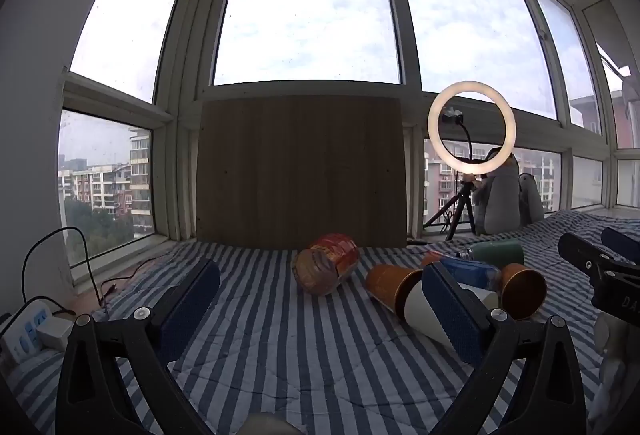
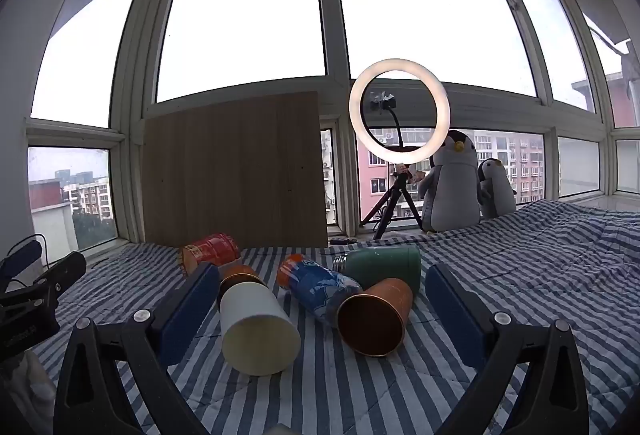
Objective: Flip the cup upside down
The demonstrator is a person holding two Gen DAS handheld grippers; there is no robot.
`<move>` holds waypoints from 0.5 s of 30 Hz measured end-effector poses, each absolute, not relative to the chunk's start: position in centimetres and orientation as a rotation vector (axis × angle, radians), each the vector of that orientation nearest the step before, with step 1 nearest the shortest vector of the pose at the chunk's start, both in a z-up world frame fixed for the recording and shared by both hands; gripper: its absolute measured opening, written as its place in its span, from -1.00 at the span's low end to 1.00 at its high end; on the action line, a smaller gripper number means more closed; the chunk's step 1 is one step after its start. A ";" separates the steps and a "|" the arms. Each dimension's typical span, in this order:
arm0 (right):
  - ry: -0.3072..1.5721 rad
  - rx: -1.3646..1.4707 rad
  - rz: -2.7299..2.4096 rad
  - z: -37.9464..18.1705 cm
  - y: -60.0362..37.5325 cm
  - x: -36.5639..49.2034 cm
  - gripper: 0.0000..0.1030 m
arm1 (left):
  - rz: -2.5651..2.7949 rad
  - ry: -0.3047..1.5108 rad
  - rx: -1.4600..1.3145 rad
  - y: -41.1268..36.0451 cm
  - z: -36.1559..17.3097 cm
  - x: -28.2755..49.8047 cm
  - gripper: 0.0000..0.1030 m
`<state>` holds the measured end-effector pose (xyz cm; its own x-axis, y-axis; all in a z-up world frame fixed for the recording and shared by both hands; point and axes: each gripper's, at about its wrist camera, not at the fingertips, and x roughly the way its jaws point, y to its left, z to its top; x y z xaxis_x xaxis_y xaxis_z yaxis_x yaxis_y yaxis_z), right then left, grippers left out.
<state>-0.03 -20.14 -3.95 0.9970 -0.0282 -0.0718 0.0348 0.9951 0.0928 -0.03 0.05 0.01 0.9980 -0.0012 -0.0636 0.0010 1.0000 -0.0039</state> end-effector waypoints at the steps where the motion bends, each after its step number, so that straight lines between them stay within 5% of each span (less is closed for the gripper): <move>1: 0.068 0.097 -0.032 -4.0 -20.1 0.0 0.97 | -0.001 0.086 0.017 -0.1 0.0 0.1 0.99; 15: 0.066 0.094 -0.039 -4.0 -20.4 0.1 0.97 | 0.004 0.074 -0.019 0.1 -0.5 0.0 0.99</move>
<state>0.13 -20.41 -4.01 0.9971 -0.0354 -0.0680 0.0416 0.9949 0.0924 0.05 0.11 -0.48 0.9973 0.0038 -0.0737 -0.0052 0.9998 -0.0187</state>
